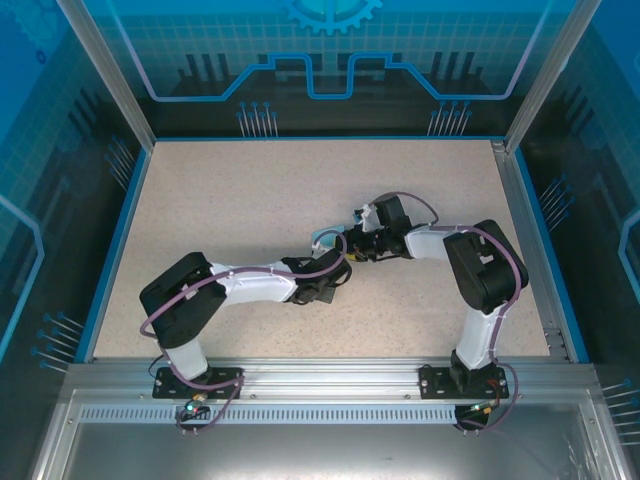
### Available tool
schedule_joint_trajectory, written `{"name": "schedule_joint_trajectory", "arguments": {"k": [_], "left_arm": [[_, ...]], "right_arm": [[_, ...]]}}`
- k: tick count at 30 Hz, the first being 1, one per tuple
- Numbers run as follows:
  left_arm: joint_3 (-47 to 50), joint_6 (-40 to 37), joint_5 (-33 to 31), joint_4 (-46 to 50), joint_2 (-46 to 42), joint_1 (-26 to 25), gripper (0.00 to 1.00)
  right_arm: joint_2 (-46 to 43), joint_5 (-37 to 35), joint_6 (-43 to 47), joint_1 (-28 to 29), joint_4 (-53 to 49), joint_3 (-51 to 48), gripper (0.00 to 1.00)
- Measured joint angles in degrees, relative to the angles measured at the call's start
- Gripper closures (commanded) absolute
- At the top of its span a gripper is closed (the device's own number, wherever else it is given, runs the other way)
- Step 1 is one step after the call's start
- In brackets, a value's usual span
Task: Fold a paper plane with a square sheet of paper (pick it up from the middle)
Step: Fourth fold the wing at the center of the table.
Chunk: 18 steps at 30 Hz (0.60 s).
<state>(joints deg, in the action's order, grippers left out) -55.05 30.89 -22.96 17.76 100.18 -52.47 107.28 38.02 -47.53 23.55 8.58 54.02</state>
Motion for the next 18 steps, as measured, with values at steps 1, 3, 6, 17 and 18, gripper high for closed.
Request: {"name": "schedule_joint_trajectory", "arguments": {"k": [1, 3, 6, 17, 18], "left_arm": [[0.0, 0.0, 0.0, 0.0, 0.0, 0.0, 0.67], [0.0, -0.2, -0.1, 0.0, 0.0, -0.1, 0.68], [0.0, -0.8, -0.2, 0.0, 0.0, -0.2, 0.71], [0.0, -1.5, -0.4, 0.0, 0.0, -0.3, 0.83], [0.0, -1.6, -0.4, 0.0, 0.0, -0.3, 0.83]], "right_arm": [[0.0, 0.0, 0.0, 0.0, -0.1, 0.0, 0.70], [0.0, 0.0, 0.0, 0.0, -0.2, 0.0, 0.70], [0.0, 0.0, 0.0, 0.0, -0.2, 0.0, 0.70], [0.0, 0.0, 0.0, 0.0, -0.6, 0.0, 0.70], [0.0, 0.0, 0.0, 0.0, -0.6, 0.0, 0.70]]}}
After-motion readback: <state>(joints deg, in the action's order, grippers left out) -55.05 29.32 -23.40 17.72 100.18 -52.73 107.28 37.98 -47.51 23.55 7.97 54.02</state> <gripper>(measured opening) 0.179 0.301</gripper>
